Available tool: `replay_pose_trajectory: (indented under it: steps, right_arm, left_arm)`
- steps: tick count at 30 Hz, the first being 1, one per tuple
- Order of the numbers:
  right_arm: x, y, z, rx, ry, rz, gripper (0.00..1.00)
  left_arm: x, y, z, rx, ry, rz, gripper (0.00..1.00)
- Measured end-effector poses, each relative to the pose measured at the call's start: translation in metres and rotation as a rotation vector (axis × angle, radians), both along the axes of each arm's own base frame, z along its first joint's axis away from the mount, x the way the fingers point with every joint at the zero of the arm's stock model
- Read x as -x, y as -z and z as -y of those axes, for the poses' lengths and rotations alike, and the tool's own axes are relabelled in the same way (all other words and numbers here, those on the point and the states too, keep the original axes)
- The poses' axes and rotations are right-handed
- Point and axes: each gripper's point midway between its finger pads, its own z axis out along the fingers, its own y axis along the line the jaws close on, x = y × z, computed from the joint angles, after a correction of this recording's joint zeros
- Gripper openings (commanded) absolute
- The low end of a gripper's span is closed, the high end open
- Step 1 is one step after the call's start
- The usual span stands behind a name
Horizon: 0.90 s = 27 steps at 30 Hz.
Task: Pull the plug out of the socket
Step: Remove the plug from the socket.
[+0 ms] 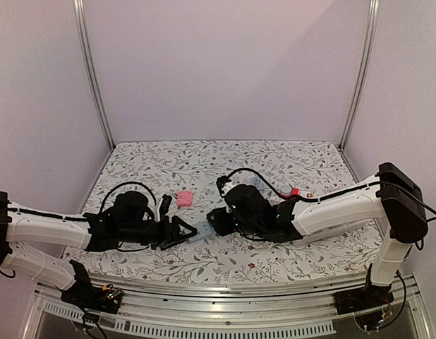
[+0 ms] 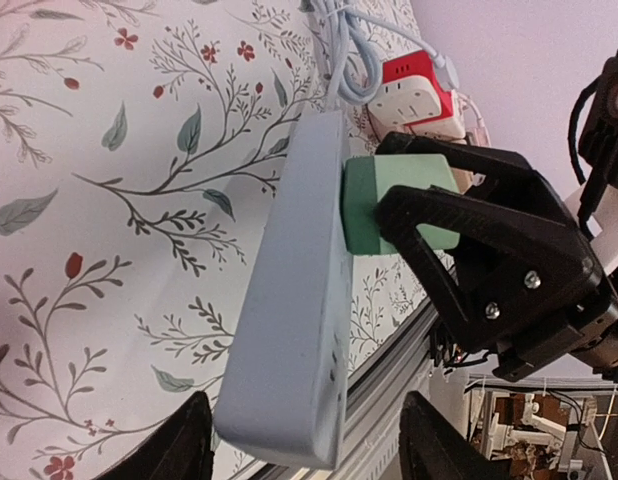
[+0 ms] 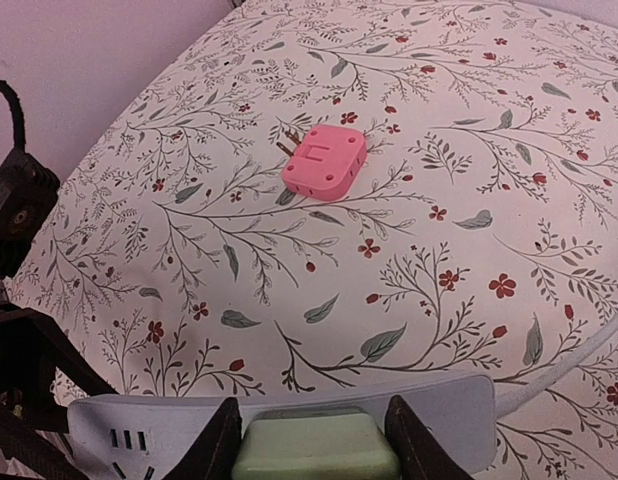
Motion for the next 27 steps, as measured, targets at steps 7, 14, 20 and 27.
replay_pose_trajectory:
  steps: [7, 14, 20, 27]
  right_arm:
    - [0.0, -0.001, -0.001, -0.011, 0.002, -0.004, 0.0]
    - [0.0, -0.002, -0.001, -0.015, 0.004, -0.005, 0.0]
    - [0.0, -0.005, -0.002, -0.028, 0.0, -0.006, 0.0]
    - [0.002, -0.006, 0.0, -0.038, 0.002, -0.008, 0.0]
  left_arm:
    - [-0.002, -0.008, 0.001, 0.028, -0.013, 0.007, 0.52]
    - [-0.003, -0.007, 0.001, 0.027, -0.027, 0.0, 0.49]
    - [-0.005, 0.0, 0.002, 0.021, -0.032, -0.015, 0.48]
    - [-0.006, 0.0, 0.006, 0.036, -0.034, -0.023, 0.34]
